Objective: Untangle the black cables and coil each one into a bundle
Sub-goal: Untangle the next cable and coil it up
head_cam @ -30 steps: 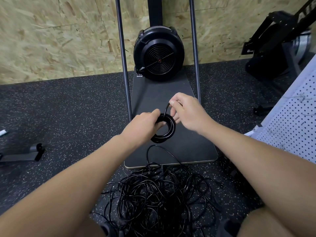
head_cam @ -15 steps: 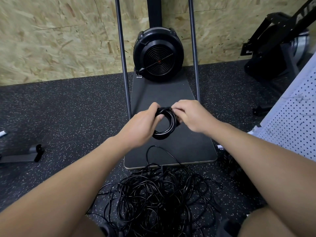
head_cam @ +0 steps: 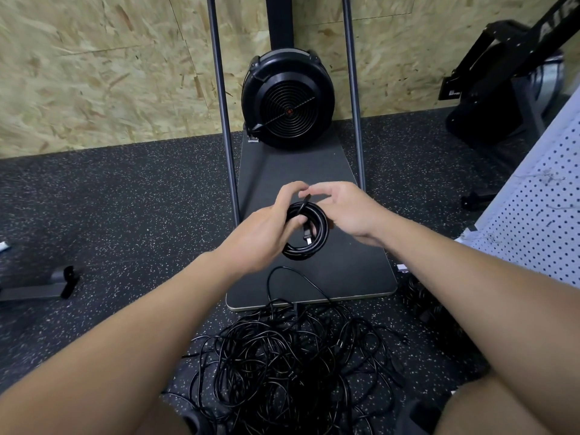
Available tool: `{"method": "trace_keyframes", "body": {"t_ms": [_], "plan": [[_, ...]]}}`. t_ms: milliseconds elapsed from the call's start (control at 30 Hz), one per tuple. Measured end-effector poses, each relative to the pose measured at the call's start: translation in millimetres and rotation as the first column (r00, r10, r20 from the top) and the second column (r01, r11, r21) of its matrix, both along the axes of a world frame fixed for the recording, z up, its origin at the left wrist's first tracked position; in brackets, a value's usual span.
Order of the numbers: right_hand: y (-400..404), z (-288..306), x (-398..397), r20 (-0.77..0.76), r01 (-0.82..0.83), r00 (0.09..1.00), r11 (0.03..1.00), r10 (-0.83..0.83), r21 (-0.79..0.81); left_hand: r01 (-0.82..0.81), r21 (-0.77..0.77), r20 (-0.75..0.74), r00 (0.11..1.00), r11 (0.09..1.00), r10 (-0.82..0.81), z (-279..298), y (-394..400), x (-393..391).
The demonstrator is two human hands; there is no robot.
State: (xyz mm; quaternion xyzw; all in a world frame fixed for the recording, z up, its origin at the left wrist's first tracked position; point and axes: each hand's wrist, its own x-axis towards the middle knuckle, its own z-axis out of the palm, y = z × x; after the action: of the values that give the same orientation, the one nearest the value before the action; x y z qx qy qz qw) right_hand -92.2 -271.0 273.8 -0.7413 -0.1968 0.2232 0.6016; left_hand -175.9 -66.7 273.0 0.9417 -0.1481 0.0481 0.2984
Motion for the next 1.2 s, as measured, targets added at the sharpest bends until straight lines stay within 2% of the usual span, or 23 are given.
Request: {"method": "trace_keyframes", "body": {"t_ms": [100,233,333,433,600,700,733,767,867,933,1033,1133,1200], "plan": [[2.7,-2.4,-1.5,-0.013,0.038,0.999,0.999,-0.038,0.035,-0.018,0.039,0.019,1.0,0.999,0.018,1.3,-4.0,-0.7],[5.7,-6.0,-3.3,-0.044,0.149,0.988,0.986,-0.146,0.08,-0.015,0.002,0.021,1.0,1.0,0.014,-0.8,-1.6,1.6],[8.9,-6.8,-4.4,-0.072,0.165,0.985,0.981,-0.158,0.102,0.009,-0.014,-0.005,1.0,1.0,-0.009,0.8,2.6,1.7],[11.5,-6.1,-4.7,-0.144,0.09,0.987,0.99,-0.075,0.105,0.026,0.03,0.01,1.0,0.999,-0.026,1.2,4.6,2.6],[-3.5,-1.6,2.8,-0.297,-0.184,0.931,0.976,0.211,0.117,0.119,0.079,0.045,0.991,0.99,-0.123,4.1,10.2,0.7],[-8.6,-3.8,8.5,-0.363,-0.23,0.887,0.955,0.285,0.188,0.093,0.064,0.078,0.992,0.994,-0.098,-0.7,16.7,5.1],[-7.1,-3.8,6.0,-0.349,-0.242,0.893,0.957,0.285,0.162,0.089,0.071,0.085,0.992,0.993,-0.095,-3.1,17.5,6.3],[-3.9,-3.2,1.2,-0.304,-0.266,0.91,0.959,0.284,0.101,0.089,0.083,0.089,0.991,0.993,-0.097,-5.6,17.2,7.2],[7.8,-1.7,-15.4,-0.065,-0.31,0.951,0.927,0.303,-0.212,0.042,0.102,0.072,0.996,0.994,-0.049,-12.5,15.4,10.5],[7.4,-4.7,-14.4,0.093,-0.216,0.96,0.911,0.264,-0.35,-0.001,0.11,0.082,0.997,0.994,-0.008,-17.2,14.3,13.0],[0.1,-1.0,-7.8,0.215,-0.136,0.945,0.896,0.245,-0.423,-0.048,0.033,0.088,0.995,0.998,0.045,-21.6,12.3,15.2],[-1.0,1.1,-10.6,0.448,0.002,0.839,0.823,0.308,-0.569,-0.112,-0.102,0.043,0.992,0.988,0.117,-21.3,13.3,17.4],[-0.8,2.0,-11.9,0.535,0.091,0.803,0.833,0.262,-0.545,-0.134,-0.163,0.032,0.99,0.978,0.141,-18.0,12.9,18.0]]}}
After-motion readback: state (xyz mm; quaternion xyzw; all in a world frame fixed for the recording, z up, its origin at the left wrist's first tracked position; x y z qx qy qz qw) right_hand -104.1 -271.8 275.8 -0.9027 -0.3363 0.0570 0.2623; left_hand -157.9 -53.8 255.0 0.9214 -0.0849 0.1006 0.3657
